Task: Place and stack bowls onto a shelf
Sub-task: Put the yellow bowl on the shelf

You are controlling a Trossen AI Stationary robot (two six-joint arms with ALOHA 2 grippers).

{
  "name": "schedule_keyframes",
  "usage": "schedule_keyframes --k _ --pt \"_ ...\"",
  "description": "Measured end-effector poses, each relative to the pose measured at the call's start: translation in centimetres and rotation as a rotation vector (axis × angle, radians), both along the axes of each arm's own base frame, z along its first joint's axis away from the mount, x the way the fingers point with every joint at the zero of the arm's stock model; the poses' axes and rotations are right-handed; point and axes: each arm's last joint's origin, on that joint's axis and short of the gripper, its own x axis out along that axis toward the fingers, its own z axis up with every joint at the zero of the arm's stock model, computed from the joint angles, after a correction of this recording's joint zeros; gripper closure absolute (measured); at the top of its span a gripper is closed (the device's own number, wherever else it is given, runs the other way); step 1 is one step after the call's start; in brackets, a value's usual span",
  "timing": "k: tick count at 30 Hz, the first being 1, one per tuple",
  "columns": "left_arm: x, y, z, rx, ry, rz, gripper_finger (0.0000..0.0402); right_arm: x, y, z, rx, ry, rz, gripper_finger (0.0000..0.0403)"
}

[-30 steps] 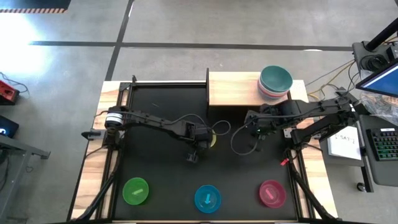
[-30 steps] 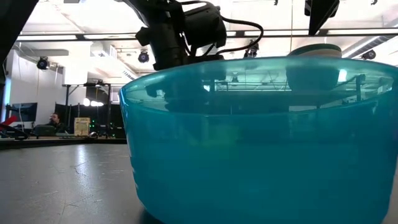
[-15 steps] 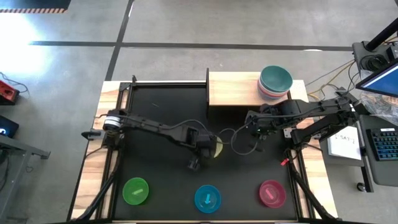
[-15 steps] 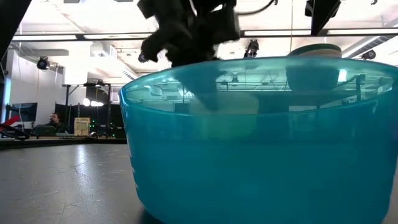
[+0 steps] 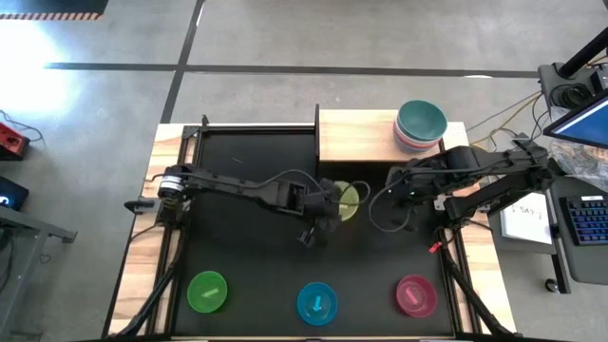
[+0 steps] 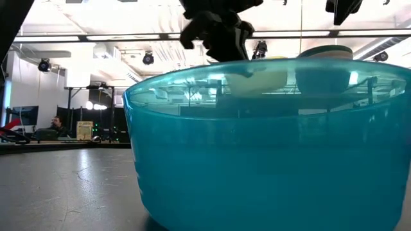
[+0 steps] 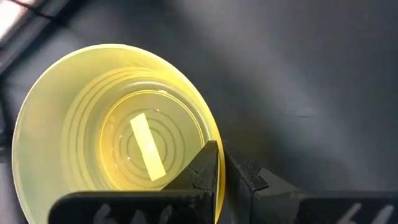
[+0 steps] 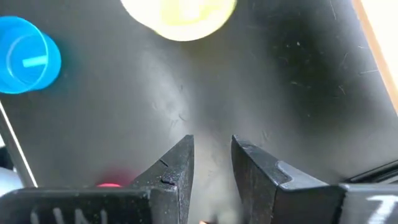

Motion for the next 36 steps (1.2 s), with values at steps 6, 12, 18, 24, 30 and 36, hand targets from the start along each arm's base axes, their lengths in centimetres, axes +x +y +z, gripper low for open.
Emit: schedule_keyframes --k 6,12,18,24,30,36 --pt "0.8 4.3 1.7 0.044 -0.069 0.061 0.0402 -0.4 0.1 0.3 0.007 -0.019 -0.023 0.0307" --pt "0.8 9.7 3.1 0.072 -0.117 0.143 0.0402 -0.2 0.1 0.2 0.006 -0.018 -0.026 0.0307" --pt "0.8 13.8 4.9 0.11 -0.214 0.148 0.0402 -0.1 0.1 0.1 0.006 -0.017 -0.026 0.0307" --pt "0.4 16.8 5.1 0.036 -0.268 0.103 0.0401 0.1 0.2 0.0 0.005 -0.008 -0.03 0.0307" --pt "0.2 19.3 3.8 0.056 -0.242 0.133 0.0401 0.2 0.2 -0.1 0.005 -0.009 -0.031 0.0307" --pt "0.9 20.7 1.9 0.055 -0.231 0.142 0.0401 0.3 0.2 -0.1 0.005 -0.01 -0.03 0.0307"
